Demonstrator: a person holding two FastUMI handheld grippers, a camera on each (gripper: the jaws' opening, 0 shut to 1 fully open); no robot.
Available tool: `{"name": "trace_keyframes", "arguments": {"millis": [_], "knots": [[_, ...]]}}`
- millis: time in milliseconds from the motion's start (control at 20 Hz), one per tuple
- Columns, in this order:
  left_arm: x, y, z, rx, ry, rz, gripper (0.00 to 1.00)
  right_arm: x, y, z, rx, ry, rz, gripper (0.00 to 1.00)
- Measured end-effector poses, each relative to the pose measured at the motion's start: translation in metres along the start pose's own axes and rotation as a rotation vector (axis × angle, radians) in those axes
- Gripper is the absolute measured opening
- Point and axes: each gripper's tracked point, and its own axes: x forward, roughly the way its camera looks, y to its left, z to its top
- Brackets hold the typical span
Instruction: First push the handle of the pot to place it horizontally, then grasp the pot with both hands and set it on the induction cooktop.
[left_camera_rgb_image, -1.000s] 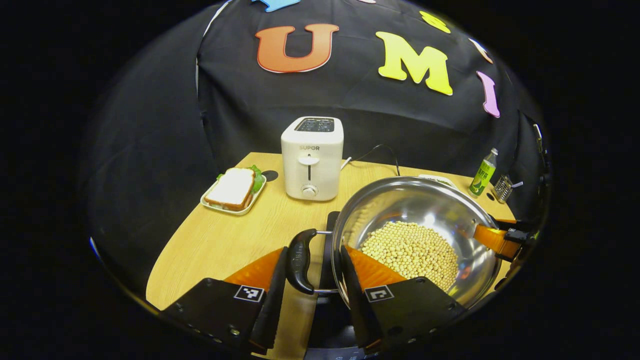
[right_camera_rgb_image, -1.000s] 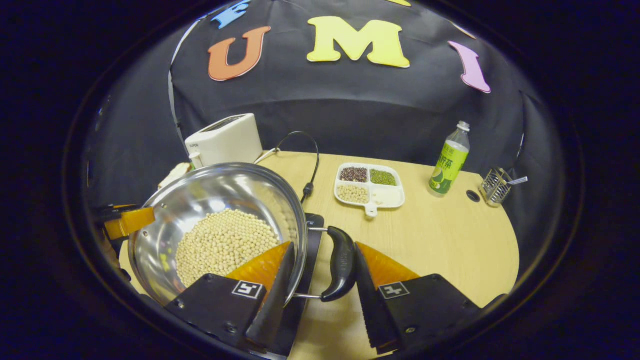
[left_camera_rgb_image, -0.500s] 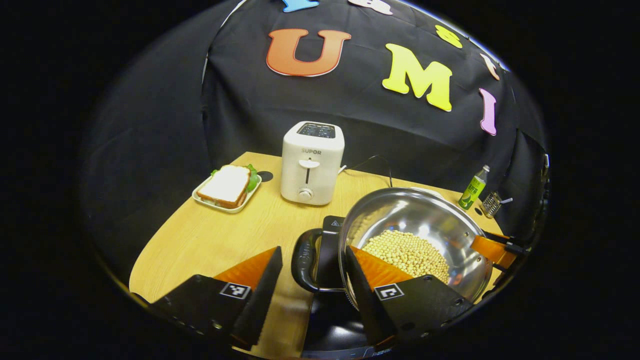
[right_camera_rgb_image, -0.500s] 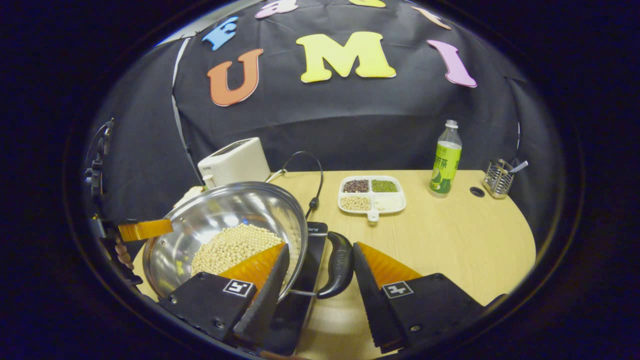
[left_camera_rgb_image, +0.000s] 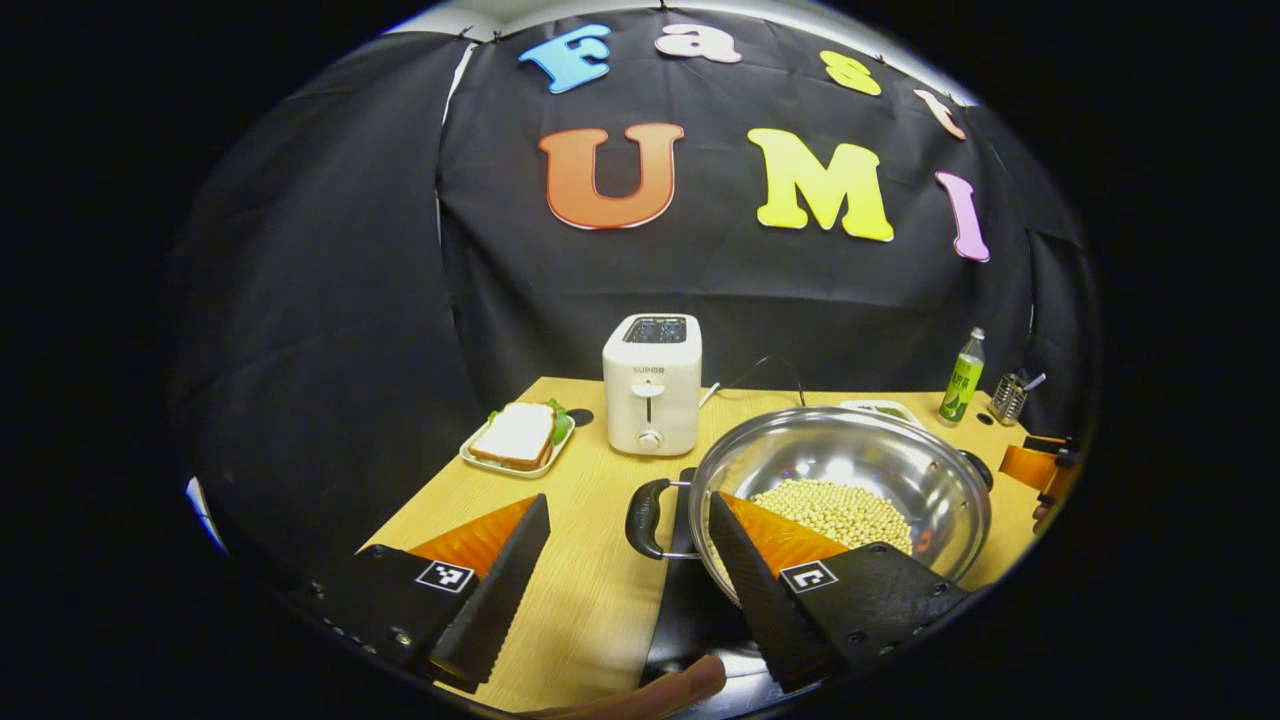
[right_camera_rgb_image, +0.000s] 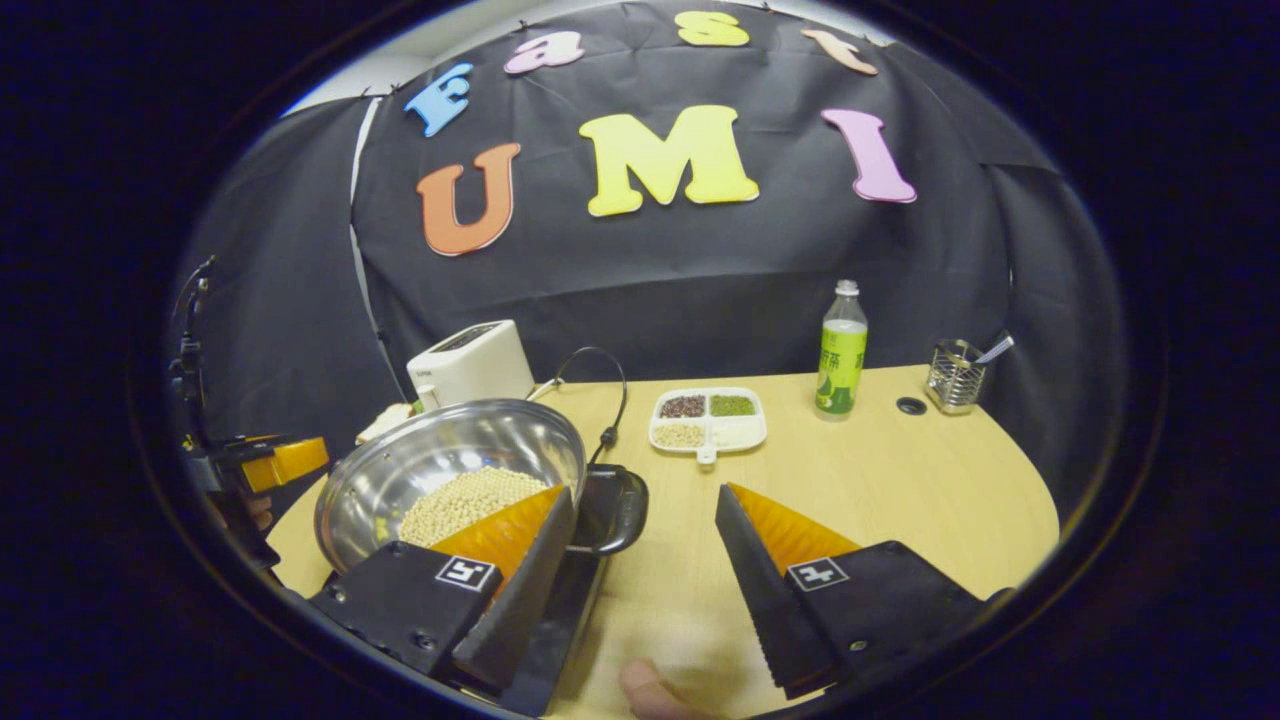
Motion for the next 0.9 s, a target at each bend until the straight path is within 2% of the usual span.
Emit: {"name": "trace_keyframes", "arguments": {"millis": [300, 500, 600, 900], "knots": [[-0.064, -0.029, 0.024, -0.058, -0.125, -0.030, 0.95, -0.046, -0.020, 0.006, -0.004, -0.101, -0.008, 0.93], [-0.103, -0.047, 0.036, -0.027, -0.197, -0.031, 0.95, -0.086, -0.041, 0.015, -0.013, -0.189, -0.038, 0.94], [-0.121, -0.062, 0.044, -0.026, -0.233, -0.041, 0.95, -0.107, -0.051, 0.025, -0.017, -0.238, -0.043, 0.98], [-0.164, -0.106, 0.068, -0.026, -0.302, -0.081, 0.95, -0.168, -0.085, 0.052, -0.033, -0.356, -0.077, 0.98]]}}
